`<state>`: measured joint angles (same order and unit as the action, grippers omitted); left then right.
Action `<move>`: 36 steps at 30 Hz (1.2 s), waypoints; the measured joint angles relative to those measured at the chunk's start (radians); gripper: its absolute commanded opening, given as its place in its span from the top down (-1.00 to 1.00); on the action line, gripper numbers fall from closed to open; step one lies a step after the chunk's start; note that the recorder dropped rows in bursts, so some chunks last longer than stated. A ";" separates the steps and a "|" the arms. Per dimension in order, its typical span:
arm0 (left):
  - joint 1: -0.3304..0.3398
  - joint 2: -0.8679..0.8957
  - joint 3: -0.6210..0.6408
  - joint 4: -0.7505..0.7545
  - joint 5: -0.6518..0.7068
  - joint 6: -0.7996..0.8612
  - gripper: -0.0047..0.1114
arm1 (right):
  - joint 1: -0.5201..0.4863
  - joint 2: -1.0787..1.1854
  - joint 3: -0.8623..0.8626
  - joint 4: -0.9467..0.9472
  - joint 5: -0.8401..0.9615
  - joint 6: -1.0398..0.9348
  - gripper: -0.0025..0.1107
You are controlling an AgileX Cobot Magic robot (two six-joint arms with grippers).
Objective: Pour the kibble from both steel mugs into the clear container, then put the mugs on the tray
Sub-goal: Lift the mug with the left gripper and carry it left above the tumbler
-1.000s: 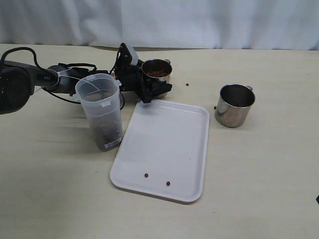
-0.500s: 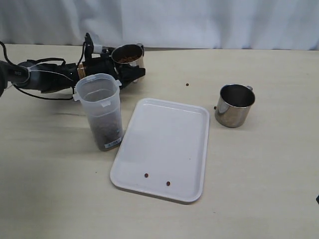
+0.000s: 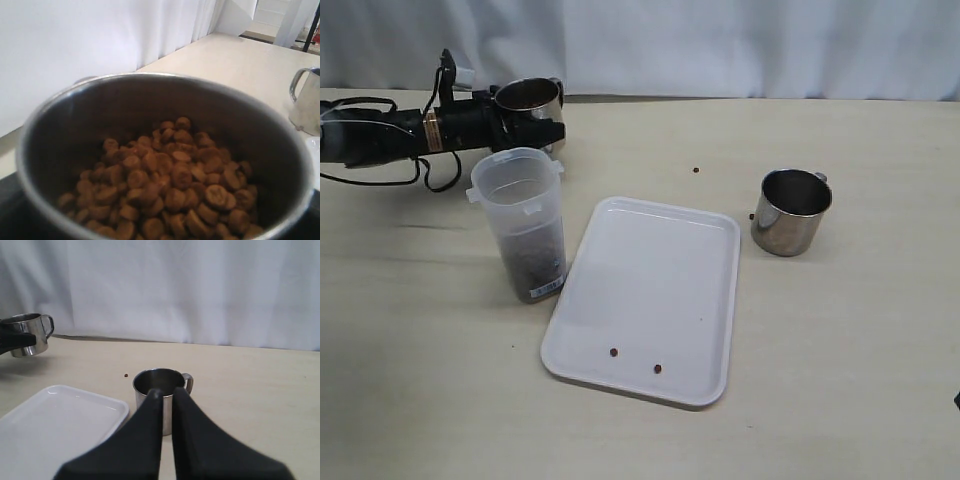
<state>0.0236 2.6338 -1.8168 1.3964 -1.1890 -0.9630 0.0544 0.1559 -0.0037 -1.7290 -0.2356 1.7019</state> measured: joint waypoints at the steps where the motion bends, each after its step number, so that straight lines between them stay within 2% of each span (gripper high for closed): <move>1: 0.002 -0.002 0.000 0.002 -0.002 -0.003 0.92 | 0.000 0.000 0.000 0.000 0.000 0.000 0.86; 7: 0.063 -0.069 0.000 0.046 -0.002 -0.126 0.92 | 0.000 0.000 0.000 0.000 0.000 0.000 0.86; 12: 0.116 -0.159 0.073 0.132 -0.002 -0.192 0.92 | 0.000 0.000 0.000 0.000 0.000 0.000 0.86; 18: 0.135 -0.315 0.250 0.155 -0.002 -0.164 0.92 | 0.000 0.000 0.000 0.000 0.000 0.000 0.86; 28: 0.166 -0.700 0.574 0.130 -0.002 -0.050 0.92 | 0.000 0.000 0.000 0.000 0.000 0.000 0.86; 36: 0.166 -0.981 0.873 0.056 0.140 0.110 0.92 | 0.000 0.000 0.000 0.000 0.000 0.000 0.86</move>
<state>0.1894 1.6524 -0.9441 1.4526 -1.0488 -0.8528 0.0544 0.1559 -0.0037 -1.7290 -0.2356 1.7019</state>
